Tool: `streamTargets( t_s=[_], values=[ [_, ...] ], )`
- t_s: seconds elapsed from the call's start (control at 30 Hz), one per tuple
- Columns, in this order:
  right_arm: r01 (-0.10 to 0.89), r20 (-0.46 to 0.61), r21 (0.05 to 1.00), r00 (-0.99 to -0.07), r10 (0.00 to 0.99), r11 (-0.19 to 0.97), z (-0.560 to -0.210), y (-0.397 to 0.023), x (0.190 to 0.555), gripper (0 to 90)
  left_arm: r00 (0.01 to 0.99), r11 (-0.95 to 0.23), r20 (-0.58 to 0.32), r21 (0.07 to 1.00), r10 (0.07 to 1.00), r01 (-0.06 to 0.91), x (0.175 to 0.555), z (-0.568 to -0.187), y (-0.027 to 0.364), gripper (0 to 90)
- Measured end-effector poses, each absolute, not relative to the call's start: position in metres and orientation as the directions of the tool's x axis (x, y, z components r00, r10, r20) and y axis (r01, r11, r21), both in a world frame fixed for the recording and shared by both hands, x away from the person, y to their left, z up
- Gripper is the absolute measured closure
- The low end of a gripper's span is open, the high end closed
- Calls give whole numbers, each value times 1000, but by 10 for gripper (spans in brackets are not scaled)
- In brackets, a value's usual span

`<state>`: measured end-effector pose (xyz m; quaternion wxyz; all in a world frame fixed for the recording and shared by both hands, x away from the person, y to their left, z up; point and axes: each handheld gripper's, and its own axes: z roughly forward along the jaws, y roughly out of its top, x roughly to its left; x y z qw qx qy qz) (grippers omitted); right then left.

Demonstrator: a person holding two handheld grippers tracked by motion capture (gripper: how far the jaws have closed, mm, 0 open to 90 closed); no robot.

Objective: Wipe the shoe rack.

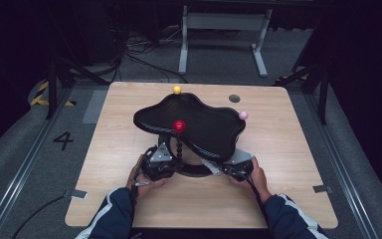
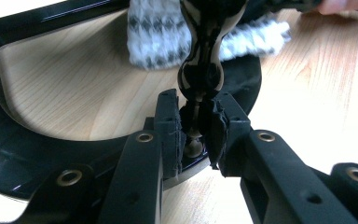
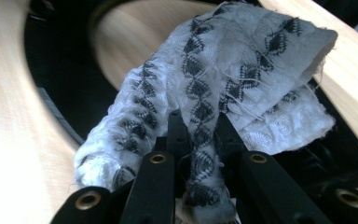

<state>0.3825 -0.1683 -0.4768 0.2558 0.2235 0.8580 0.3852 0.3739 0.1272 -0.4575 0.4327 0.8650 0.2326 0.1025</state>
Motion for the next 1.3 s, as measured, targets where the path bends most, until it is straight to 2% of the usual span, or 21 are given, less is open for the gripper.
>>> streamTargets(
  t_s=[0.3,0.43,0.7,0.97,1.1,1.3],
  values=[
    [208,-299,757,-734,610,620,-476,-182,397,814,872,-529,-10,791,489,306,377,-457,129,747],
    [227,-273,761,-738,618,607,-475,-187,399,818,863,-521,-15,792,505,319,377,-457,130,747],
    [221,-253,747,-777,576,627,-472,-176,386,823,824,-488,-20,797,567,355,386,-458,147,748],
    [220,-231,750,-796,560,623,-471,-170,378,820,820,-484,-25,797,572,362,390,-458,153,747],
    [221,-260,743,-775,576,632,-471,-176,382,820,823,-487,-22,797,568,358,390,-459,153,747],
    [274,-255,755,-715,651,596,-474,-200,395,820,824,-488,-22,797,566,356,391,-459,153,747]
  ],
)
